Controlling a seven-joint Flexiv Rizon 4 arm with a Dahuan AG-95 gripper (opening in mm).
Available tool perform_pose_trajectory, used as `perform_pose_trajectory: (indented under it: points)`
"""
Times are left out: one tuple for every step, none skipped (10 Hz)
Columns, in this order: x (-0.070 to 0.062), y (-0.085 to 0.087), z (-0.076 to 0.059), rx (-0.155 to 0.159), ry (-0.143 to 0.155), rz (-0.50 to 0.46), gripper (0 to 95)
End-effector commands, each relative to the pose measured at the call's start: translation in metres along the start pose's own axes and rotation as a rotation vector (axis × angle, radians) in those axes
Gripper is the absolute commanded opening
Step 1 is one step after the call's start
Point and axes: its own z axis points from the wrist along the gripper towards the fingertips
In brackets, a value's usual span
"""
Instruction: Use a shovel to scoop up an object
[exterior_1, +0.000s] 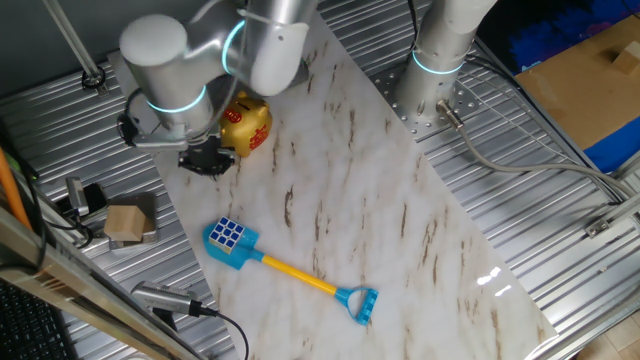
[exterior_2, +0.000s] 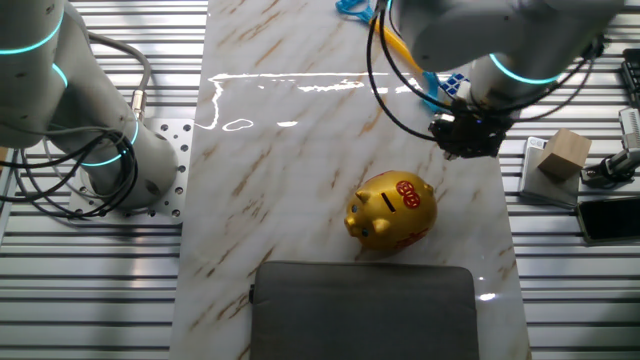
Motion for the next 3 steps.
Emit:
perform_pose_trajectory:
  points:
    - [-0.0001, -0.0024, 0.0015, 0.014, 0.03, 0.069, 0.0]
    - [-0.0002, -0.0023, 0.0016, 0.015, 0.032, 0.068, 0.0]
    - [-0.0002, -0.0022, 0.0016, 0.015, 0.033, 0.065, 0.0]
